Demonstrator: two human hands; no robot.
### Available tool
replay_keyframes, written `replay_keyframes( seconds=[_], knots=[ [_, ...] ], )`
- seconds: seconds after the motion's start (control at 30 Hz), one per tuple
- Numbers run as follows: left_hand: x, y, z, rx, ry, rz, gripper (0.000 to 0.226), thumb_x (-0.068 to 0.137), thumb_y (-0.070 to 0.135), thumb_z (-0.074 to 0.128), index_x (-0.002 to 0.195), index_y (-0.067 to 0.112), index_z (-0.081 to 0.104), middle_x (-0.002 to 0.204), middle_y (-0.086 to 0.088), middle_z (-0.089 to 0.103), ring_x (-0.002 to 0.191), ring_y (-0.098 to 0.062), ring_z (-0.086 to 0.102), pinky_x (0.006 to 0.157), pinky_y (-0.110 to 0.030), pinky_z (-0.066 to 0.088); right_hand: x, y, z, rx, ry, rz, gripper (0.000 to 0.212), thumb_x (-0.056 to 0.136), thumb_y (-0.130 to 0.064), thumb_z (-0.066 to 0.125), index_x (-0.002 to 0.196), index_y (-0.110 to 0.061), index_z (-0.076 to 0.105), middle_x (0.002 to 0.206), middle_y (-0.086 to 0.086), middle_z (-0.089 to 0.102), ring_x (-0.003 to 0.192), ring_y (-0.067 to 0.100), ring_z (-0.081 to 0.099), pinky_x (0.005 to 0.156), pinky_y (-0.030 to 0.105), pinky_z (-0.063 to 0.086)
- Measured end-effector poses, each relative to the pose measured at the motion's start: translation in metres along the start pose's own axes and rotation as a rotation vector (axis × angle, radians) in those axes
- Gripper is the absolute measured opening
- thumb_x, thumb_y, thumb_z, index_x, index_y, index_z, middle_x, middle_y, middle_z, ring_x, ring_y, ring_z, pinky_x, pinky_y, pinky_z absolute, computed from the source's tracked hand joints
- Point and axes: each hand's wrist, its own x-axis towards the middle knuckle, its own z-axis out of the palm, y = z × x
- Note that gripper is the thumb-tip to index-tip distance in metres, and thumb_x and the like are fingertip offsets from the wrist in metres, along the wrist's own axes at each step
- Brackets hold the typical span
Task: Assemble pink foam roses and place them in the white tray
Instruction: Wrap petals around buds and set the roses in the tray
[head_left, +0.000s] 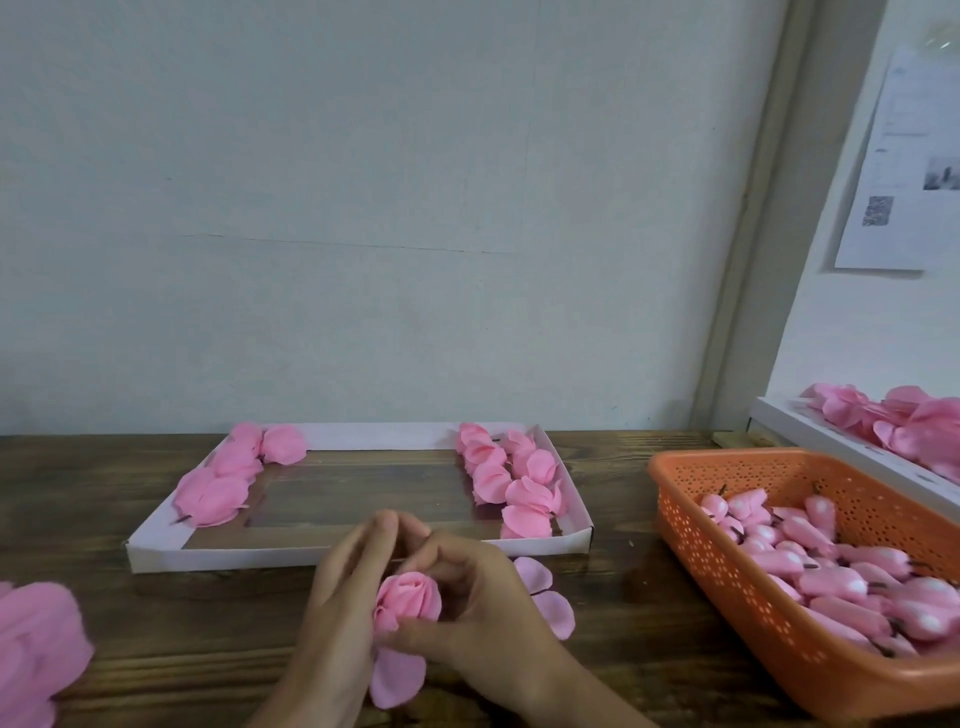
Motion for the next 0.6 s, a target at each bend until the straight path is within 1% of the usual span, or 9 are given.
replay_keyframes(
  seconds=[0.07,0.1,0.2,0.27,0.33,0.4,0.43,0.5,0.6],
  knots=[
    [-0.003,-0.001,0.001,-0.012,0.0,-0.004,0.037,0.088,0.045,0.061,0.082,0.013,0.078,0.098,-0.016,0.077,0.092,-0.03,0.075,0.08,-0.041,0.057,-0.003,0.0,0.004,-0.016,0.027,-0.002,0.019,0.079,0.0,0.084,0.091,-0.006,0.071,0.103,0.013,0.079,0.102,0.032,0.075,0.096,0.056,0.057],
    [-0.004,0.001,0.002,-0.025,-0.007,-0.004,0.042,0.09,0.047,0.056,0.082,0.011,0.077,0.1,-0.017,0.077,0.096,-0.031,0.075,0.084,-0.041,0.055,-0.004,-0.001,0.006,-0.031,0.045,-0.009,0.018,0.079,-0.001,0.084,0.09,-0.008,0.071,0.104,0.012,0.079,0.102,0.034,0.075,0.095,0.058,0.057],
    [-0.007,0.009,0.009,-0.089,-0.087,-0.043,0.053,0.094,0.045,0.046,0.081,0.002,0.074,0.104,-0.024,0.077,0.103,-0.033,0.076,0.087,-0.043,0.052,-0.007,-0.005,0.012,-0.139,0.111,-0.063,0.024,0.076,-0.006,0.087,0.087,-0.023,0.074,0.107,-0.001,0.071,0.092,0.02,0.073,0.083,0.049,0.061],
    [-0.009,0.012,0.011,-0.155,-0.115,-0.137,0.059,0.096,0.047,0.045,0.075,0.0,0.074,0.097,-0.021,0.078,0.092,-0.028,0.078,0.082,-0.042,0.053,-0.009,-0.007,0.015,-0.204,0.15,-0.087,0.027,0.072,-0.008,0.088,0.091,-0.02,0.074,0.095,0.001,0.069,0.077,0.015,0.069,0.073,0.048,0.06],
    [-0.01,0.015,0.011,-0.224,-0.122,-0.216,0.063,0.101,0.049,0.044,0.066,0.008,0.075,0.08,-0.014,0.075,0.067,-0.02,0.073,0.068,-0.035,0.051,-0.011,-0.009,0.018,-0.212,0.198,-0.068,0.037,0.068,-0.011,0.088,0.095,-0.018,0.064,0.083,0.009,0.069,0.067,0.017,0.066,0.066,0.048,0.06],
    [-0.007,0.014,0.01,-0.155,-0.125,-0.19,0.063,0.1,0.048,0.043,0.066,0.007,0.077,0.079,-0.021,0.073,0.065,-0.025,0.072,0.064,-0.037,0.055,-0.013,-0.011,0.021,-0.218,0.24,-0.038,0.049,0.067,-0.018,0.09,0.093,-0.018,0.049,0.08,0.007,0.072,0.064,0.017,0.068,0.064,0.044,0.061],
    [-0.006,0.012,0.008,-0.127,-0.098,-0.193,0.063,0.098,0.048,0.044,0.065,0.005,0.076,0.081,-0.023,0.073,0.068,-0.03,0.073,0.064,-0.038,0.057,-0.014,-0.01,0.022,-0.226,0.252,-0.032,0.052,0.066,-0.02,0.091,0.091,-0.018,0.045,0.08,0.003,0.073,0.063,0.013,0.068,0.063,0.038,0.06],
    [-0.003,0.007,0.003,-0.131,-0.015,-0.207,0.068,0.104,0.046,0.044,0.057,0.004,0.07,0.08,-0.028,0.073,0.071,-0.039,0.074,0.063,-0.041,0.061,-0.015,-0.008,0.023,-0.244,0.259,-0.033,0.052,0.067,-0.023,0.092,0.09,-0.021,0.045,0.082,-0.008,0.075,0.068,0.005,0.069,0.066,0.027,0.058],
    [0.007,0.002,-0.007,-0.115,0.139,-0.238,0.067,0.106,0.047,0.045,0.054,0.009,0.064,0.068,-0.02,0.07,0.068,-0.037,0.071,0.072,-0.045,0.06,-0.015,-0.007,0.023,-0.234,0.229,-0.044,0.041,0.076,-0.025,0.088,0.096,-0.022,0.053,0.09,-0.017,0.078,0.09,0.006,0.074,0.084,0.029,0.058]
  ],
)
